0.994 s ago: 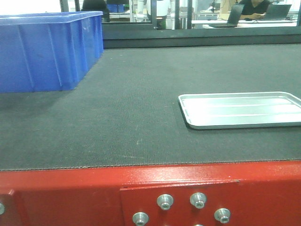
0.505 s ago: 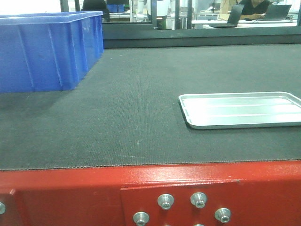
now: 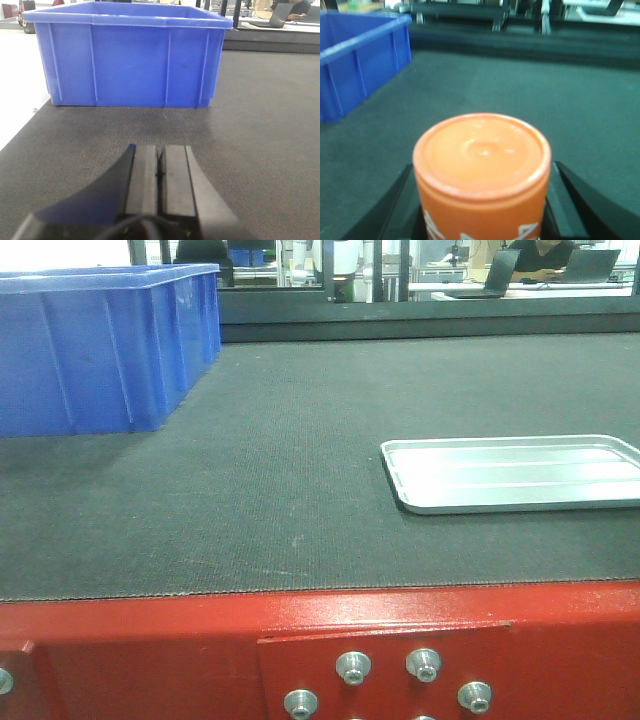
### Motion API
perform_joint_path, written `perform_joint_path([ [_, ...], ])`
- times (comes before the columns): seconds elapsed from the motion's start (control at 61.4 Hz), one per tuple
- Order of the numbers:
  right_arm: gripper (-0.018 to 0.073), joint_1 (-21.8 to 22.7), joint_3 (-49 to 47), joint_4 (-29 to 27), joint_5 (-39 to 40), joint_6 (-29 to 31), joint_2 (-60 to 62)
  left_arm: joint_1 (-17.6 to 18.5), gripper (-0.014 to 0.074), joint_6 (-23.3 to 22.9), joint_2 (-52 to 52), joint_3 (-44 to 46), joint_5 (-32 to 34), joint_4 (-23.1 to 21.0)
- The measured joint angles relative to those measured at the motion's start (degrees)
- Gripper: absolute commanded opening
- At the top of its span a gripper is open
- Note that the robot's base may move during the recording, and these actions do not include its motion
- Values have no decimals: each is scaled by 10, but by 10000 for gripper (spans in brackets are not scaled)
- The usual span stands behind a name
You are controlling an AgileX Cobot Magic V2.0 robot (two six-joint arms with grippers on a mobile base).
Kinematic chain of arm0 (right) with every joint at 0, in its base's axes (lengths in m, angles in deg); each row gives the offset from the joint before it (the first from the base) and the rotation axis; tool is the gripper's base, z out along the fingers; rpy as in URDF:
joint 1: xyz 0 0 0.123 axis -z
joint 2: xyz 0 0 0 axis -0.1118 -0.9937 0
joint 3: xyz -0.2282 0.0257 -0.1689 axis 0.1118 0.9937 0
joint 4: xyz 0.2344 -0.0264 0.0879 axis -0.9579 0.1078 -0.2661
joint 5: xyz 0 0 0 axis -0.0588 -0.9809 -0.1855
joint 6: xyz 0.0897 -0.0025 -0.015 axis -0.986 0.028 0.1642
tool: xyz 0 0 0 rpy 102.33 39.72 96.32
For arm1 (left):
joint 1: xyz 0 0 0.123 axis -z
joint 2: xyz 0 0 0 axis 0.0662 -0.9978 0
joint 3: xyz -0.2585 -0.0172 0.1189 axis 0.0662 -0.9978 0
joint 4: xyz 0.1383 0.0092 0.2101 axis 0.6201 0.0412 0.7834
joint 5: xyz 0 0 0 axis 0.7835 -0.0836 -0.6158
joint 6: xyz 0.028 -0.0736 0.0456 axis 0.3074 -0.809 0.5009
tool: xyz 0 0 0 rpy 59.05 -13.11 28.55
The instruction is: Grab orange capacitor from left shelf to right conveyor
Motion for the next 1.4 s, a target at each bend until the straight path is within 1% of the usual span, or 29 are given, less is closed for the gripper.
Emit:
perform_joint_path([
  [0.375,75,0,0,0,255,0,-265,0,-127,0,0,0,0,0],
  [0.473,75,0,18,0,339,0,-315,0,-127,0,0,0,0,0],
  [0.636,75,0,71,0,512,0,-400,0,-127,0,0,0,0,0],
  [0.766,75,0,97,1,606,0,-474,0,-127,0,0,0,0,0],
  [0.896,75,4,98,3,671,0,-542,0,-127,0,0,0,0,0],
  [1.076,75,27,98,9,764,0,-628,0,-127,0,0,0,0,0],
  [1.19,75,41,83,37,790,0,-681,0,-127,0,0,0,0,0],
  [1.304,75,43,60,70,811,0,-719,0,-127,0,0,0,0,0],
  [1.402,75,43,51,79,821,0,-738,0,-127,0,0,0,0,0],
])
